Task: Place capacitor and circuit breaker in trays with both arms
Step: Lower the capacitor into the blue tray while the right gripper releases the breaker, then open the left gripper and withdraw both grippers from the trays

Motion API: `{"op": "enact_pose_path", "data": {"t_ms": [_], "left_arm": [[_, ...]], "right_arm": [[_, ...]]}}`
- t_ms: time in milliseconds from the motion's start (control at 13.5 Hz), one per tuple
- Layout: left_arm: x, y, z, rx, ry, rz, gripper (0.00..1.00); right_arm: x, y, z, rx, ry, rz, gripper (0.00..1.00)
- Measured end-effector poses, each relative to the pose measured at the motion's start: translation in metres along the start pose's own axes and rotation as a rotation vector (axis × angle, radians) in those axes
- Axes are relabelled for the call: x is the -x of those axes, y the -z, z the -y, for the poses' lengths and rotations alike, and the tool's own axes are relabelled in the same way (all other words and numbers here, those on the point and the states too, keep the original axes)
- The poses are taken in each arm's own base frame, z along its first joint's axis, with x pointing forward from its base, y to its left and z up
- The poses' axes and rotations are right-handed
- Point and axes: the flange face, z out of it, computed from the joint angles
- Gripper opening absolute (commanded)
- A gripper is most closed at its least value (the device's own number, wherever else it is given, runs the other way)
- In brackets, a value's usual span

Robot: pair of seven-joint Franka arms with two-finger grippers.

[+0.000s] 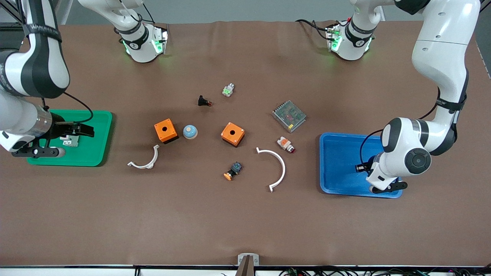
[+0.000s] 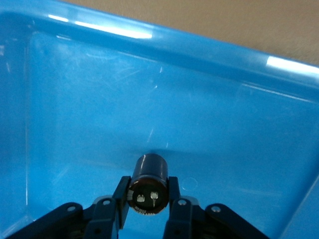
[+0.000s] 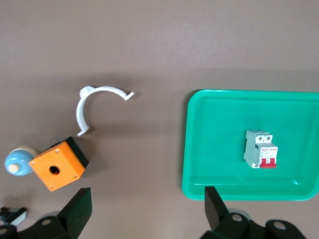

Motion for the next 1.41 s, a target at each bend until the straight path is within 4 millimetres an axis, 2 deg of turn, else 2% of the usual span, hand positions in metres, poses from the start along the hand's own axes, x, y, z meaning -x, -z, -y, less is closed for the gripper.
{"op": "enact_pose_path", "data": {"t_ms": [296,444,519,593,667,741,889,1037,1259,1407], "left_arm": [[0.004,-0.011,0.006,0.003,0.007,0.023,0.16],[0.005,-0.011,0.006,0.004,0.006,0.024,0.23],[0.005,-0.011,0.006,0.004,0.006,0.024,0.41],[0.005,-0.011,0.006,0.004,0.006,0.024,0.72],[0.006,-0.013,0.006,0.004,0.005,0.027,0.93],[0.007,-0.015,0.005,0.003,0.003,0.031,0.99],[0.008,-0.013,0.001,0.007,-0.005,0.027,1.00],[0.008,0.001,-0.004,0.016,-0.014,0.001,1.00],[0.011,0.047,-0.001,0.010,-0.013,-0.040,0.99],[0.024,0.092,0.004,-0.012,-0.043,-0.042,0.99]], "right_arm": [[0.014,0.024,0.009,0.000,0.014,0.002,1.00],[0.016,0.034,0.008,0.000,0.013,0.000,1.00],[0.016,0.039,0.008,0.000,0.012,-0.003,1.00],[0.016,0.044,0.007,0.000,0.011,-0.008,1.00],[0.016,0.047,0.004,0.000,0.006,-0.013,1.00],[0.016,0.049,-0.001,-0.001,-0.003,-0.017,1.00],[0.016,0.054,-0.015,-0.003,-0.025,-0.029,1.00],[0.017,0.067,-0.021,-0.003,-0.035,-0.046,1.00],[0.019,0.085,-0.021,-0.002,-0.037,-0.059,1.00],[0.019,0.086,-0.020,-0.002,-0.035,-0.058,1.00]]}}
